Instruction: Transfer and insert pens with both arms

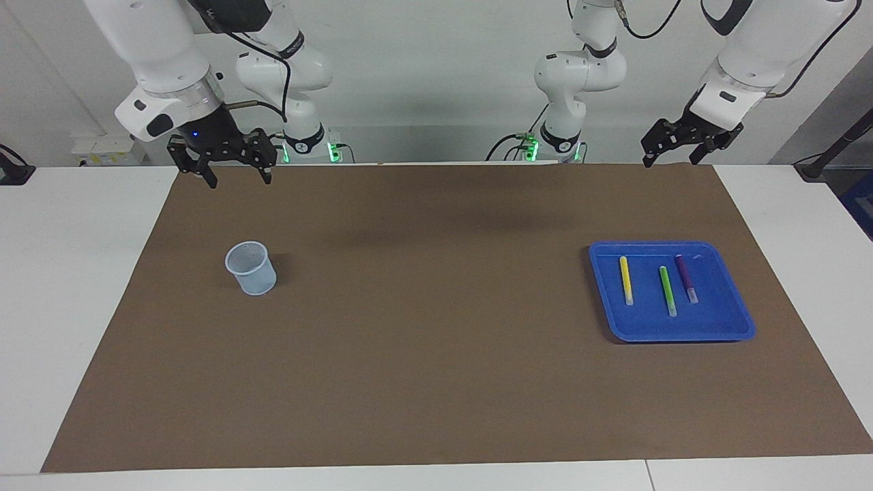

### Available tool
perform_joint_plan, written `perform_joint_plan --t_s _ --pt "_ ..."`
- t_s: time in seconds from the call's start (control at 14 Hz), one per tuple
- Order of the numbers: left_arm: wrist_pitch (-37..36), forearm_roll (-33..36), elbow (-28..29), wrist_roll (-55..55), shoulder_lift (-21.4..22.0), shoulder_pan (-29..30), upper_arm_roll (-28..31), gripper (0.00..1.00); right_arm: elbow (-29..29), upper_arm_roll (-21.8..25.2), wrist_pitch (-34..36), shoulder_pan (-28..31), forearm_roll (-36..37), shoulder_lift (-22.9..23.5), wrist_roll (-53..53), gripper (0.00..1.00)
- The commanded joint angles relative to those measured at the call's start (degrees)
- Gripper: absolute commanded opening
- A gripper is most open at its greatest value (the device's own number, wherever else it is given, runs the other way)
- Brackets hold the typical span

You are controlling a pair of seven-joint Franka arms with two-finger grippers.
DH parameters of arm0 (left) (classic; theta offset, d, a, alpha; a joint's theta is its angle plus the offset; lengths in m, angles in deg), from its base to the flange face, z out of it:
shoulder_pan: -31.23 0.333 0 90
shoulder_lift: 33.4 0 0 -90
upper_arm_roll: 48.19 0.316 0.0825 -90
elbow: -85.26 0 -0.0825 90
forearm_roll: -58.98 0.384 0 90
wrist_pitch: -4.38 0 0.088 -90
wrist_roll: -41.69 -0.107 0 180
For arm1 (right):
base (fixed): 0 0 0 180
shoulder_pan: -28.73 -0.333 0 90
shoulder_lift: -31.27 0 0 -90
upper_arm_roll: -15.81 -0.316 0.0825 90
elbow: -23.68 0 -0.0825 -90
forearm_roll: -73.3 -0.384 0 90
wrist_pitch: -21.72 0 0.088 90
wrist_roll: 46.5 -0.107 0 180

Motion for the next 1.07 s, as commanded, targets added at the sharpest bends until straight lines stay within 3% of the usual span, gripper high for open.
perform_joint_plan --t_s 0.0,1.0 --pt "-0.2 0.0 1.1 0.3 1.4 -0.9 0.7 1.0 1.9 0.3 -1.3 0.2 -1.2 -1.4 0.0 1.0" --pt "0.3 -0.2 1.6 0.5 1.7 0.0 0.9 1.0 1.9 0.3 -1.3 0.2 -1.2 -1.4 0.0 1.0"
